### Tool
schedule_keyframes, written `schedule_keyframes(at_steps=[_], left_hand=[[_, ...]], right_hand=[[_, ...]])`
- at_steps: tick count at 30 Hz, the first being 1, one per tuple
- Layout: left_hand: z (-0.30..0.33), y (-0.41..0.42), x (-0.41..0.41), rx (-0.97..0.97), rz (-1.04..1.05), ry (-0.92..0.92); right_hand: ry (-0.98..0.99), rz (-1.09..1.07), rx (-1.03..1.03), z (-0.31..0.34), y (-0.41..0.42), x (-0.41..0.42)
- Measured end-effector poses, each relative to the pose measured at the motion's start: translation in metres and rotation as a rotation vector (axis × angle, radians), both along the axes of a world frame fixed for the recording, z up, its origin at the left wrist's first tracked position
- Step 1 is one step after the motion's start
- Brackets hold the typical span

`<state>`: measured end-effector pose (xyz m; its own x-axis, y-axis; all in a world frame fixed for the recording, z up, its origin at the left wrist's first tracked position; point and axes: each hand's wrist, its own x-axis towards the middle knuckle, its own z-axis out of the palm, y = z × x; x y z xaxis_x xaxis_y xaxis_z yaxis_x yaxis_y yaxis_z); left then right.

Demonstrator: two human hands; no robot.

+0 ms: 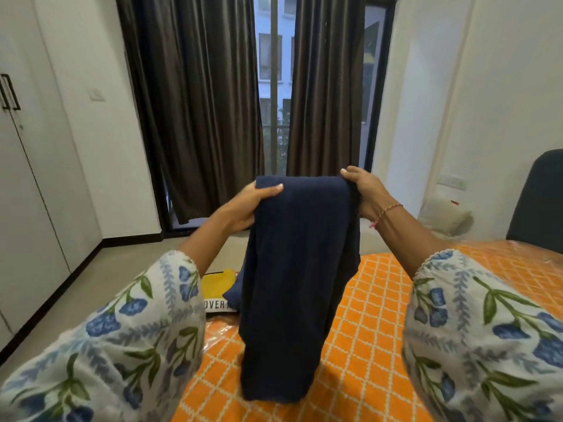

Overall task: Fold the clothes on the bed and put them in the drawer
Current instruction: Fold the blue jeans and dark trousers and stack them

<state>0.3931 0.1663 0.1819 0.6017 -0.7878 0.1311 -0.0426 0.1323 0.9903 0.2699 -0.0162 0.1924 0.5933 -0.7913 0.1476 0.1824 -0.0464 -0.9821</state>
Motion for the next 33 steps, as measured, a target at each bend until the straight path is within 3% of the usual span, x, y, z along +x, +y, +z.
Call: schedule_keyframes(at_steps=[3, 6, 9, 12, 15, 19, 24, 25, 28, 29, 33], left_hand=[[-0.004, -0.005, 0.018, 0.070, 0.177, -0.202], [0.001, -0.006, 0.019, 0.006, 0.260, -0.283], [0.001, -0.008, 0.016, -0.067, 0.249, -0.263], [-0.004, -0.008, 0.013, -0.175, 0.255, -0.104], [-0.020, -0.010, 0.019, -0.189, 0.272, 0.018], [-0.031, -0.013, 0.018, -0.019, 0.101, 0.163], [-0.010, -0.026, 0.012, -0.041, 0.095, -0.048], [-0.005, -0.029, 0.012, -0.061, 0.084, -0.074], [0.003, -0.034, 0.013, -0.044, 0.105, -0.215], [0.006, -0.035, 0.014, -0.031, 0.117, -0.272], [0.016, -0.036, 0.019, -0.033, 0.173, -0.311]], right_hand=[[0.020, 0.057, 0.042, -0.011, 0.001, -0.003], [0.031, -0.017, 0.128, -0.007, 0.004, -0.003], [0.027, -0.040, 0.217, -0.004, 0.003, -0.002], [-0.048, 0.183, 0.284, -0.015, 0.011, -0.002], [0.144, 0.162, 0.056, -0.030, 0.010, -0.004], [0.033, 0.019, -0.058, -0.030, 0.004, -0.006], [-0.127, -0.013, -0.035, -0.034, -0.003, -0.018], [-0.116, -0.020, -0.100, -0.033, -0.008, -0.019], [0.060, -0.198, -0.564, -0.028, -0.013, -0.016], [0.057, -0.254, -0.606, -0.026, -0.013, -0.014], [-0.063, -0.257, -0.329, -0.009, -0.007, -0.004]])
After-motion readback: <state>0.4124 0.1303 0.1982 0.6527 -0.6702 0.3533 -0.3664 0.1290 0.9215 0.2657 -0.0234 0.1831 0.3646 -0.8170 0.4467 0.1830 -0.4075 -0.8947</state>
